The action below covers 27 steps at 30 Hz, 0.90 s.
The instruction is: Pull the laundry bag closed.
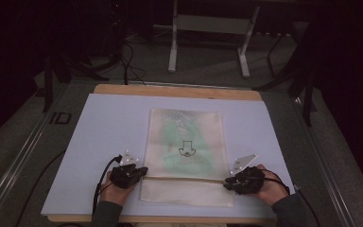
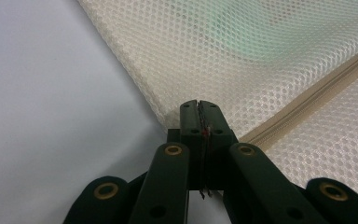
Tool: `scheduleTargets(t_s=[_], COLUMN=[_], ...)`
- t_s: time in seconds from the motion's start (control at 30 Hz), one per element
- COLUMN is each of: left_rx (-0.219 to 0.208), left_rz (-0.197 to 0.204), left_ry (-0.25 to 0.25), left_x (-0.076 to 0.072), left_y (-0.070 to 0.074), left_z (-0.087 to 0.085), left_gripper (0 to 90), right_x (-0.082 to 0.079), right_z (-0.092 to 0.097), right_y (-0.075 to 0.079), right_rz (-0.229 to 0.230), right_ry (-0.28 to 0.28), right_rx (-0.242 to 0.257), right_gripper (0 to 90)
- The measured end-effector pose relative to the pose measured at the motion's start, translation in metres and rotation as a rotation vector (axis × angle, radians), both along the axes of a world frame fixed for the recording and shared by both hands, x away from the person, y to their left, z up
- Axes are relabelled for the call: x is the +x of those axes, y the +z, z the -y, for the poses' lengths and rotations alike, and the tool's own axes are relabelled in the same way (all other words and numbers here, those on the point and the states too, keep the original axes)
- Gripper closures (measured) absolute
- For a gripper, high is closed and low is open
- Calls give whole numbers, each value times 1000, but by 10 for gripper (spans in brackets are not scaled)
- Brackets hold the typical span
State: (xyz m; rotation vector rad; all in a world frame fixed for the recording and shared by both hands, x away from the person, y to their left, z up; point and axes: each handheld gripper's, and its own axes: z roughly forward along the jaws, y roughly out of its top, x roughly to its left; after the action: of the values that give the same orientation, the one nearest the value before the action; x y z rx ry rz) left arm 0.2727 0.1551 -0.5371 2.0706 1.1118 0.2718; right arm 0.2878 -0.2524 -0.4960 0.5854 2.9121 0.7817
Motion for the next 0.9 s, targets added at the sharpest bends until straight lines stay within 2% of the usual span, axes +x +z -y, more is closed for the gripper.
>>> scheduleTargets(t_s=[0.17,0.3,0.5,0.73,0.9], left_rx=[-1,-11,-3,4,13], left_rz=[3,-1,9,32,51], left_ry=[0,-2,-3,14,35], left_x=[-1,-1,-2,-4,-4], left_y=[0,0,1,3,5], left_z=[0,0,2,-1,-4], left_gripper=[871,844,828,829,828], right_x=[-1,-3,1,5,5], right_z=[4,8,17,24,23], right_y=[-2,-1,2,-4,-8], right_rz=[-3,11,55,69,68], right_ry=[-18,-50,-142,-211,-214], right_rx=[8,47,134,139,137], right_gripper=[696,613,544,517,513])
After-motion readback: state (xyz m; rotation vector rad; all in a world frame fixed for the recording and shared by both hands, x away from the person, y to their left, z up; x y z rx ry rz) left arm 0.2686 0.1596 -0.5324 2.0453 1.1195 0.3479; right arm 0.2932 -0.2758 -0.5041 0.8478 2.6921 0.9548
